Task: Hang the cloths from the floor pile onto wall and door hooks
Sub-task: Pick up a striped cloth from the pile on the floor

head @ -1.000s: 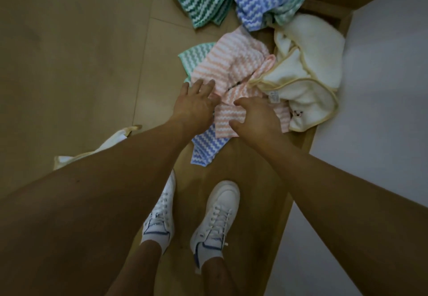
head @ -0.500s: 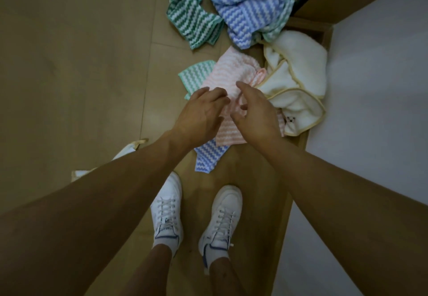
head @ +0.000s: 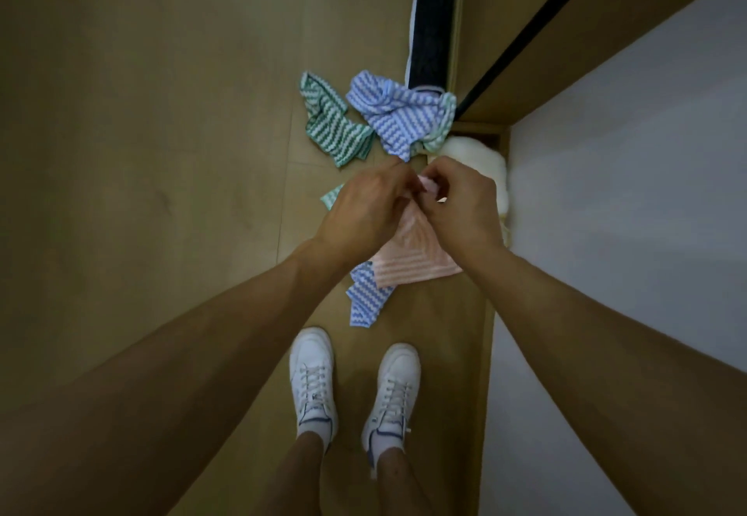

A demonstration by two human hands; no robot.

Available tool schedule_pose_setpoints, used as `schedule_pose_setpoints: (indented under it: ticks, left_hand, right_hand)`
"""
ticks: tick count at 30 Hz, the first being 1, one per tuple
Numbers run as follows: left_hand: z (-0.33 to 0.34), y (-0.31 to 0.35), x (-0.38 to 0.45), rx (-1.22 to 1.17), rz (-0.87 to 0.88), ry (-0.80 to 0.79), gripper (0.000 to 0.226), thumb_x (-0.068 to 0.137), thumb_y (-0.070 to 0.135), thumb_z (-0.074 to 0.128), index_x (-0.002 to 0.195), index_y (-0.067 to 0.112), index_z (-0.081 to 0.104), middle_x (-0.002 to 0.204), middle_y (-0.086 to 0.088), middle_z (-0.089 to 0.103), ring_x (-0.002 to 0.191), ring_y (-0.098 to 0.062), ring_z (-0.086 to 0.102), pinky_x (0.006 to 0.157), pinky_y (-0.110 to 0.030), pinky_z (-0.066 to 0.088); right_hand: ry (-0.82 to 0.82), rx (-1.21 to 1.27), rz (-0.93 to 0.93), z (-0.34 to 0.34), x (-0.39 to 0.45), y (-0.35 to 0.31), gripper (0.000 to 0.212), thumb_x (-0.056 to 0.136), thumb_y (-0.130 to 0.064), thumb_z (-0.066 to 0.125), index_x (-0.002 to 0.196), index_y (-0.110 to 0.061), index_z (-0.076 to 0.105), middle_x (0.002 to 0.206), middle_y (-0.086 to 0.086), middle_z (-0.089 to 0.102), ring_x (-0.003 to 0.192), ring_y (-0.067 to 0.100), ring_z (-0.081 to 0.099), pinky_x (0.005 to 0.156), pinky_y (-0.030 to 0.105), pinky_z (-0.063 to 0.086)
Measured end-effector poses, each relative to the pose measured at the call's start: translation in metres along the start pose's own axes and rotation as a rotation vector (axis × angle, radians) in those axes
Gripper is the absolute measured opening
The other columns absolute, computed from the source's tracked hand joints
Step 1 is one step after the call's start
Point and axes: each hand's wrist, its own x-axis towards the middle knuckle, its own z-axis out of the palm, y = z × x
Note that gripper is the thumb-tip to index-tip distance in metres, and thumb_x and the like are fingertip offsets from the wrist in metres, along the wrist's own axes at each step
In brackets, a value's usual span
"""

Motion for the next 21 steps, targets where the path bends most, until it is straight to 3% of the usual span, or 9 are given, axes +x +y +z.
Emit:
schedule_pose_setpoints:
  ticks: [6,9,12,21]
  left_hand:
    - [-0.085,0.075,0.012,0.023,-0.007,0.079,0.029,0.092,0.023,0.061,0.115,0.008,0.054,0.087,-0.004,0.068,0.082,-0.03,0.065,0.066,-0.044,0.048]
    - [-0.133,0.119,0.018,0.08,0.002,0.123,0.023,0.093,0.023,0.058,0.112,0.011,0.057,0.087,-0.003,0.069,0.081,-0.031,0.064,0.064,-0.04,0.047]
    - [-0.185,0.164,0.02,0.119,-0.022,0.128,0.017,0.089,0.015,0.056,0.105,0.013,0.062,0.092,-0.007,0.069,0.084,-0.031,0.063,0.067,-0.04,0.046]
    - [-0.335,0.261,0.004,0.168,0.026,0.107,0.008,0.091,0.003,0.052,0.095,0.004,0.059,0.092,-0.016,0.058,0.08,-0.034,0.054,0.068,-0.036,0.037]
  right_hand:
    - [0.001,0.036,-0.058,-0.083,-0.013,-0.077,0.006,0.083,-0.01,0.064,0.087,-0.012,0.068,0.081,0.002,0.069,0.077,0.017,0.062,0.074,0.039,0.05]
    - [0.012,0.093,-0.091,-0.128,-0.024,-0.124,0.005,0.085,-0.015,0.067,0.09,-0.013,0.067,0.081,-0.003,0.067,0.071,0.007,0.06,0.069,0.029,0.05]
    - [0.032,0.125,-0.086,-0.172,-0.035,-0.172,0.014,0.084,-0.016,0.069,0.096,-0.015,0.062,0.083,-0.009,0.061,0.067,-0.003,0.054,0.06,0.012,0.041]
    - [0.071,0.061,-0.183,-0.286,-0.067,-0.298,0.005,0.082,-0.018,0.07,0.085,-0.014,0.07,0.077,-0.002,0.068,0.073,0.01,0.062,0.068,0.028,0.051]
